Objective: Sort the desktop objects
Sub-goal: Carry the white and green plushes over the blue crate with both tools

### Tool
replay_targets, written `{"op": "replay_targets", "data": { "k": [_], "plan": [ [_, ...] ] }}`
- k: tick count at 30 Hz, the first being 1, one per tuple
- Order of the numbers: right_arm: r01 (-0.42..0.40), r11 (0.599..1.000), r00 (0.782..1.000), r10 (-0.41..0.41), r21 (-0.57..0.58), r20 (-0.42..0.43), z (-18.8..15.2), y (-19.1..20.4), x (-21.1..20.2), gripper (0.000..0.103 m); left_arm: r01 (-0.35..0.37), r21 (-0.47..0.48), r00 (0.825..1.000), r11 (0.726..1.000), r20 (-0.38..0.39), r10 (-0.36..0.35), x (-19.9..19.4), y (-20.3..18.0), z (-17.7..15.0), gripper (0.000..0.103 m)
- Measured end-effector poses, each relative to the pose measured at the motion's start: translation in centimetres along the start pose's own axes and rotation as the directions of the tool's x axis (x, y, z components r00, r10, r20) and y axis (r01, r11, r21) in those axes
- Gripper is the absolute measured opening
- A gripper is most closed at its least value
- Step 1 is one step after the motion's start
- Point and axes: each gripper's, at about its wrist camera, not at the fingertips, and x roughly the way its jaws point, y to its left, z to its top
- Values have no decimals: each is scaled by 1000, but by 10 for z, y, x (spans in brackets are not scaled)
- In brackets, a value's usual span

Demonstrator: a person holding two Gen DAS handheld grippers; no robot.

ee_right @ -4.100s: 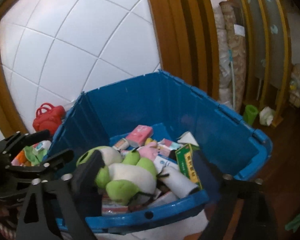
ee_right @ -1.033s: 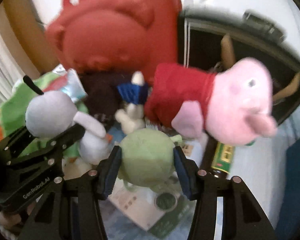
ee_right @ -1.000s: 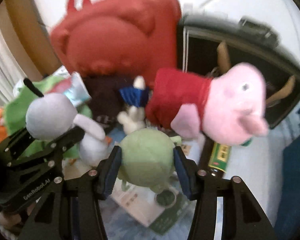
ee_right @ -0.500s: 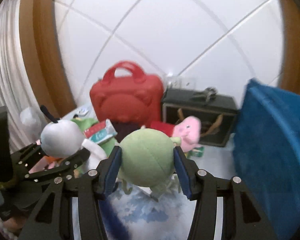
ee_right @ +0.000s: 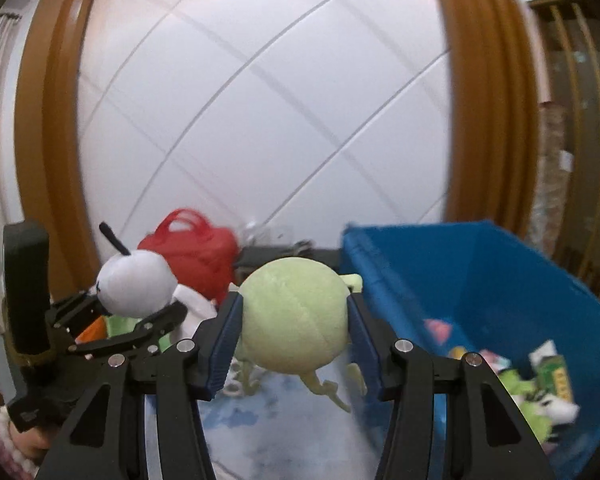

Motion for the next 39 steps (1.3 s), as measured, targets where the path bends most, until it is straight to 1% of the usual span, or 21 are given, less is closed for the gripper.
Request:
{"op": "replay_targets", "data": {
  "k": [2,3,7,8,10,11,12,13,14,15,16,17,18,20,21,22,26,30,37,38,39],
  "plan": [
    [15,1000,1000,-16,18,26,3,-22,-17,52,18,12,1000,1000,21,-19,-5,-23,7,51],
    [15,1000,1000,-16,18,26,3,-22,-17,52,25,18,999,1000,30,-26,-8,-35,12,51],
    [47,998,997,-49,36,59,6,-70,-53,52,72,21,995,997,64,-73,-16,-89,29,51],
    [75,996,994,-78,37,79,5,-99,-72,52,82,19,994,996,71,-84,-18,-103,33,51],
    [101,994,991,-104,45,82,2,-128,-87,52,108,23,991,994,78,-109,-20,-134,38,51],
    [101,994,991,-104,45,82,2,-128,-87,52,116,33,990,993,76,-118,-19,-153,41,51],
    [125,991,989,-128,53,75,-3,-160,-97,52,117,39,990,992,73,-119,-20,-168,42,51],
    [139,989,987,-143,55,71,-6,-176,-101,52,119,43,990,992,69,-122,-19,-181,42,51],
    [139,989,987,-143,55,71,-6,-176,-101,52,121,45,990,992,63,-123,-20,-198,43,51],
    [151,987,986,-155,58,58,-15,-207,-104,52,118,45,991,992,62,-121,-21,-209,43,51],
    [151,987,986,-155,58,58,-15,-207,-104,52,115,46,991,992,57,-118,-21,-222,43,51],
    [149,987,988,-151,66,38,-23,-233,-103,52,115,50,992,992,52,-118,-22,-235,43,51],
    [149,987,988,-151,66,38,-23,-233,-103,52,117,54,992,992,44,-120,-21,-249,43,51],
    [139,988,990,-140,71,10,-32,-262,-97,52,114,59,993,992,31,-116,-22,-272,44,51],
    [138,988,990,-137,68,-12,-38,-285,-91,52,105,61,994,993,19,-106,-18,-285,42,51],
    [138,988,990,-137,68,-12,-38,-285,-91,52,99,63,995,993,2,-99,-14,-295,43,51],
    [132,990,990,-129,55,-63,-53,-324,-73,52,77,61,991,995,-112,-69,10,-329,34,51],
    [140,989,987,-136,39,-88,-61,-337,-63,52,57,72,981,996,-189,-42,28,-350,25,51],
    [166,986,965,-165,-13,-203,-71,-363,-22,52,38,64,959,997,-282,-19,55,-371,14,52],
    [166,986,965,-165,-13,-203,-71,-363,-22,53,37,59,955,998,-297,-18,59,-372,13,52],
    [175,984,950,-177,-31,-259,-73,-368,-8,53,36,58,951,998,-308,-16,64,-374,12,52]
  ]
}}
